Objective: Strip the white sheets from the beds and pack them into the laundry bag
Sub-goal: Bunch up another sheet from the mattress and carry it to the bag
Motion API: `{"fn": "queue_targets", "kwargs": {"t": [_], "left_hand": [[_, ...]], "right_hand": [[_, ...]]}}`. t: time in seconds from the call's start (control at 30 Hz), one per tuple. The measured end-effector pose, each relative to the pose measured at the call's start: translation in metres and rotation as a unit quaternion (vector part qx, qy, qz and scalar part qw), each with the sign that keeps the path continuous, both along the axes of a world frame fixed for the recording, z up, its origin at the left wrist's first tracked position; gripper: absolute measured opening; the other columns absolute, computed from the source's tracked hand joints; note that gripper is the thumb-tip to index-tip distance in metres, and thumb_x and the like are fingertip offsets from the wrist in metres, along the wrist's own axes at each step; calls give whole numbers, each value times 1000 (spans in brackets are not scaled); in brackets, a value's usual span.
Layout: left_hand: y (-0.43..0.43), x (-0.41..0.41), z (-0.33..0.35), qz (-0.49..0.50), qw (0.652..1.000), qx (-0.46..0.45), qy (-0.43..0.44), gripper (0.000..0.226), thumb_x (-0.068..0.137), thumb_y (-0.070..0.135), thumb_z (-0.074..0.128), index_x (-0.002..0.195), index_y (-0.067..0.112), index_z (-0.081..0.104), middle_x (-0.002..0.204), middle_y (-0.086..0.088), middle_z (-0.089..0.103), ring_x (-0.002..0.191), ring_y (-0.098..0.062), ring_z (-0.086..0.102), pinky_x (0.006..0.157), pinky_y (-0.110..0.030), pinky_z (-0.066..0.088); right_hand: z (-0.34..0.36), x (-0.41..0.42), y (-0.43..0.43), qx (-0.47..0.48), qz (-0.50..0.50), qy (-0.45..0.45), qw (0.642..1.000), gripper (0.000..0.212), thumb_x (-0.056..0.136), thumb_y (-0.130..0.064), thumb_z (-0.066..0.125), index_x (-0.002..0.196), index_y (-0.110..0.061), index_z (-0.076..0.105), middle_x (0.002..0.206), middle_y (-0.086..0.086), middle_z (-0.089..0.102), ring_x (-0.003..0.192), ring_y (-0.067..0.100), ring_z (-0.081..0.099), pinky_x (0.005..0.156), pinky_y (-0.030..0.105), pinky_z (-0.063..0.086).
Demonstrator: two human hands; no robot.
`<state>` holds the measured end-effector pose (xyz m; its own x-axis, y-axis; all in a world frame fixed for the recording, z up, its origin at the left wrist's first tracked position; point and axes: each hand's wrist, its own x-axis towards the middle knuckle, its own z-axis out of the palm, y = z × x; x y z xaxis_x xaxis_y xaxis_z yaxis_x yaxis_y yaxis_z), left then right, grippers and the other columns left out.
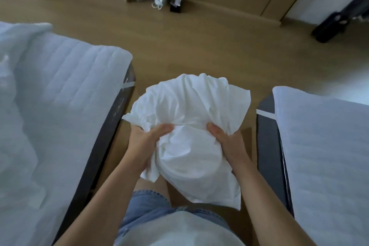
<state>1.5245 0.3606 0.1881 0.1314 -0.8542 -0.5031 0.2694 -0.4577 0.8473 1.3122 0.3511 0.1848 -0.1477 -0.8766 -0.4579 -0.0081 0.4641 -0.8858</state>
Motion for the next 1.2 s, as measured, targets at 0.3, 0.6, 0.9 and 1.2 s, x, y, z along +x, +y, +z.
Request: {"fn": "queue_targets", "kwargs": {"t": [0.3, 0.6, 0.9, 1.2], "left_hand": [[-239, -58, 21, -164, 986, -9, -11, 81, 55, 31, 83, 128, 31, 49, 112, 7, 68, 94, -15, 70, 76, -39, 57], [-409, -208, 18, -294, 955, 22, -36, 64, 70, 19, 81, 128, 19, 51, 106, -2, 70, 87, -19, 71, 65, -31, 56], [-570, -367, 31, -303, 948, 27, -92, 50, 72, 14, 79, 117, 12, 57, 97, -4, 71, 81, -21, 70, 64, -32, 55], [-774, -491, 23, -325, 942, 38, -74, 36, 74, 12, 77, 107, 11, 61, 95, -8, 71, 79, -24, 70, 61, -32, 53]], "right_hand": [[14, -50, -169, -5, -172, -14, 985, 82, 53, -49, 88, 123, -26, 53, 111, -10, 65, 94, 5, 63, 68, 17, 46], [4, -176, -286, 24, -337, -11, 941, 95, 64, -43, 84, 141, -15, 35, 121, -8, 49, 103, 14, 51, 92, 29, 41], [4, -328, -442, 23, -363, -29, 931, 86, 60, -45, 82, 132, -17, 44, 113, -7, 56, 87, 8, 55, 72, 19, 42], [-7, -442, -638, 10, -392, -39, 919, 95, 35, -56, 83, 119, -21, 56, 109, -6, 68, 96, 11, 67, 80, 29, 55]]}}
